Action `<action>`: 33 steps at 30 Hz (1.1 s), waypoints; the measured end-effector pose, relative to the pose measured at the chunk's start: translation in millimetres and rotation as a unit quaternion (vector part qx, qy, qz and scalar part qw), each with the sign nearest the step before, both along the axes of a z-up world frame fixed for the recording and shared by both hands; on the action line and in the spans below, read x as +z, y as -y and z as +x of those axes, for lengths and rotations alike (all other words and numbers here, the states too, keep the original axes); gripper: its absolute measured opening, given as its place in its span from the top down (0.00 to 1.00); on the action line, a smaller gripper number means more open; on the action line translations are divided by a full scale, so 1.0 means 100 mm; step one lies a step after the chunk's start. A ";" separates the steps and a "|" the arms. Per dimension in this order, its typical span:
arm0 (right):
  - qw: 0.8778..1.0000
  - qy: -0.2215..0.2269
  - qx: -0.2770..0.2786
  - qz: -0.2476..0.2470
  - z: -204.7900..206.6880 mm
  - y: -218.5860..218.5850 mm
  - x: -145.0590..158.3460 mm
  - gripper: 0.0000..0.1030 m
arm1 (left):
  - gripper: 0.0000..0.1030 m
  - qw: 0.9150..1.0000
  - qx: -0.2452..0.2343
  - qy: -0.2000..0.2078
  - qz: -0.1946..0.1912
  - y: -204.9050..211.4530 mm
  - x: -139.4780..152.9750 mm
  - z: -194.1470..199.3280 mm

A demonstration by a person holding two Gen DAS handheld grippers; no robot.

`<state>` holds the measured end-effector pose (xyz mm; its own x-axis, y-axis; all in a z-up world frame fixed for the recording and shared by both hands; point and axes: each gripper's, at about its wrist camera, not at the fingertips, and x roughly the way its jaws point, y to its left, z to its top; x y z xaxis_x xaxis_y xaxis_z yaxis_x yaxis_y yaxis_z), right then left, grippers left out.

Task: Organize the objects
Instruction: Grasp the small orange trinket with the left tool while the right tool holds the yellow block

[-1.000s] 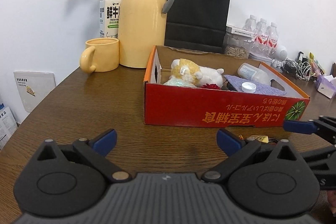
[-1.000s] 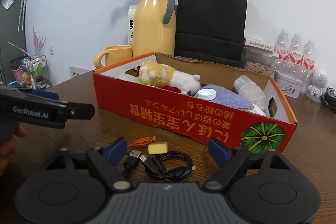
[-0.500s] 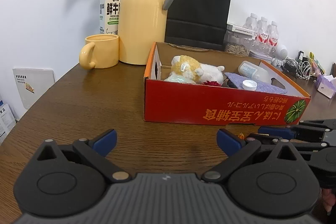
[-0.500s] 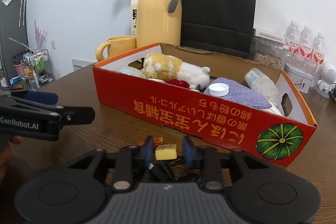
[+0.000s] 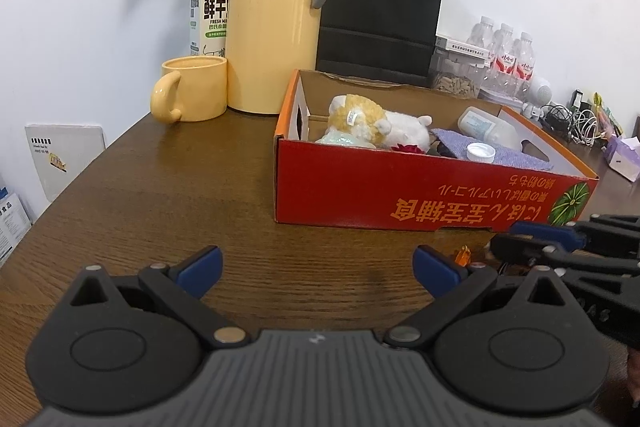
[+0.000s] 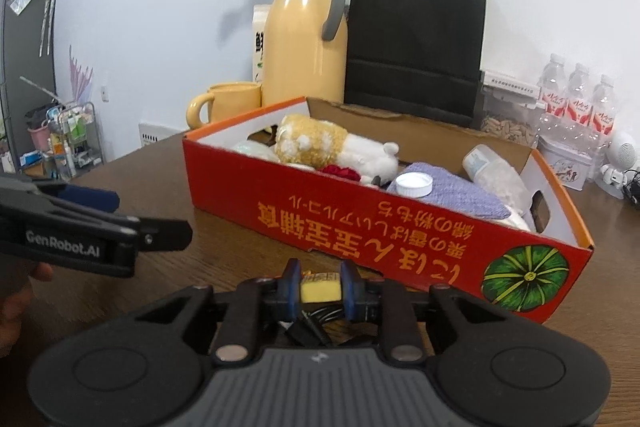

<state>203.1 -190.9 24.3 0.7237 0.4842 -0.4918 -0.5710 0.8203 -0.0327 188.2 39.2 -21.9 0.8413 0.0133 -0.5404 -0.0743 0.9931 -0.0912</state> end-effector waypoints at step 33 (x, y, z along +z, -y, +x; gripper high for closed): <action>0.997 0.028 -0.062 0.047 -0.01 0.66 0.10 0.81 | 0.54 0.991 -0.116 -0.046 0.042 0.85 -0.05 0.42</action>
